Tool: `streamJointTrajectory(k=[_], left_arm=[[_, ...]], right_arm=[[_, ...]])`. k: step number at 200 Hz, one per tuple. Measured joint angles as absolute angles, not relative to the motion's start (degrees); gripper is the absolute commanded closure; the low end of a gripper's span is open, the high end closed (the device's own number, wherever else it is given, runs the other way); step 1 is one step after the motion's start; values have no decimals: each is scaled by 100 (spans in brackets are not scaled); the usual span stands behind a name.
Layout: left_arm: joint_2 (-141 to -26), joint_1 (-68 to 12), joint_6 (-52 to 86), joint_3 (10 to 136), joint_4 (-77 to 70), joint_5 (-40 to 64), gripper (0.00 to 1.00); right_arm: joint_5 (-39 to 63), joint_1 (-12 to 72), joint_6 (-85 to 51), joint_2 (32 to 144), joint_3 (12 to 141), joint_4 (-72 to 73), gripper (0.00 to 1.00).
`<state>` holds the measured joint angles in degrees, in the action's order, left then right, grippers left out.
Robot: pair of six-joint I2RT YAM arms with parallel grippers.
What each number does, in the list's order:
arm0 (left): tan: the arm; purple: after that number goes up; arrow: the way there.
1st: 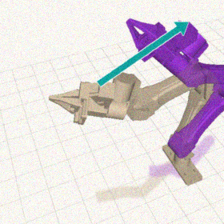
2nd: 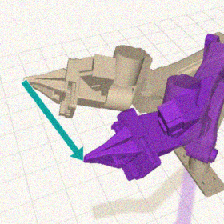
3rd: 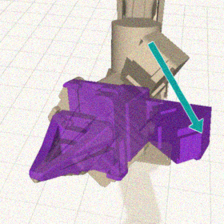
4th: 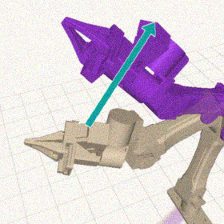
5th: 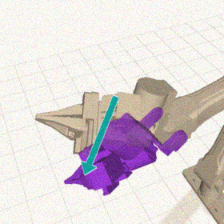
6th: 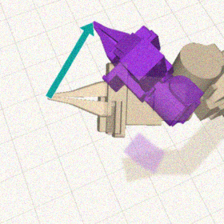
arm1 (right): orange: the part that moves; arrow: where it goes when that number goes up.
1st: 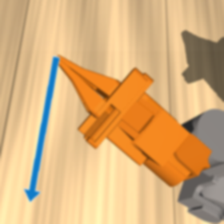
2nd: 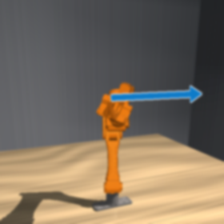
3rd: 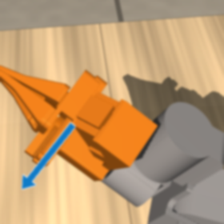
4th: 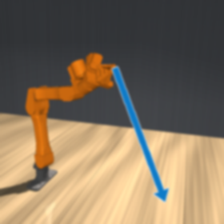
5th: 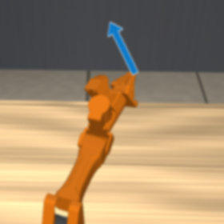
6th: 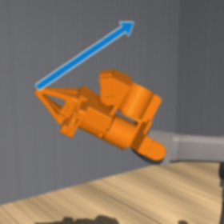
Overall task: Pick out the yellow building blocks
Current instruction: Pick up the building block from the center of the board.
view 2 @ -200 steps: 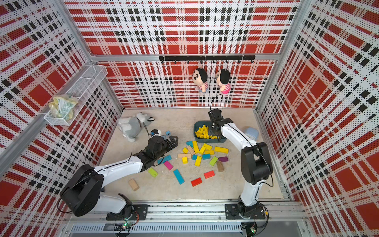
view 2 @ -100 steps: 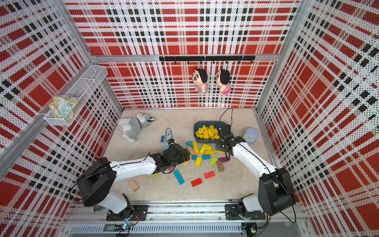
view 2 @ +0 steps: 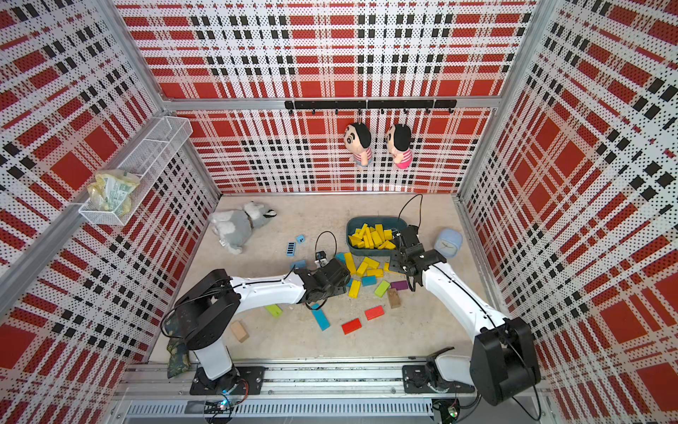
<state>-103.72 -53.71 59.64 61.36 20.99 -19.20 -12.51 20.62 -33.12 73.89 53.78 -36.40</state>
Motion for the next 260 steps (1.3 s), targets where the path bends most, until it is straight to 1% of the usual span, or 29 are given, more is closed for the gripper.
streamJointTrajectory(k=[39,76,131,153,169,198,225,260], left_arm=[[-10575,-5374,5977,6281,2366,-2064,52],[-10626,-5374,5968,6285,2480,-2145,62],[-10626,-5380,5824,6307,2578,-2215,83],[-10582,-5404,5693,6337,2751,-2320,85],[-10536,-5450,5533,6613,3122,-2484,86],[-10444,-5478,5085,7575,3350,-2714,87],[-10490,-5378,4569,8503,3218,-2665,87],[-11050,-5048,4088,9463,2733,-2303,86]], right_arm=[[-1299,2062,-3426,7262,5242,-3642,44],[-1439,2062,-3531,7229,5242,-3640,44],[-1632,2062,-3656,7201,5242,-3647,44],[-1706,2062,-3708,7201,5245,-3651,44],[-1776,2062,-3732,7201,5245,-3662,43],[-1861,2056,-3802,7201,5247,-3680,44],[-1885,2051,-3872,7225,5304,-3704,44],[-1918,2051,-3940,7334,5483,-3747,44]])
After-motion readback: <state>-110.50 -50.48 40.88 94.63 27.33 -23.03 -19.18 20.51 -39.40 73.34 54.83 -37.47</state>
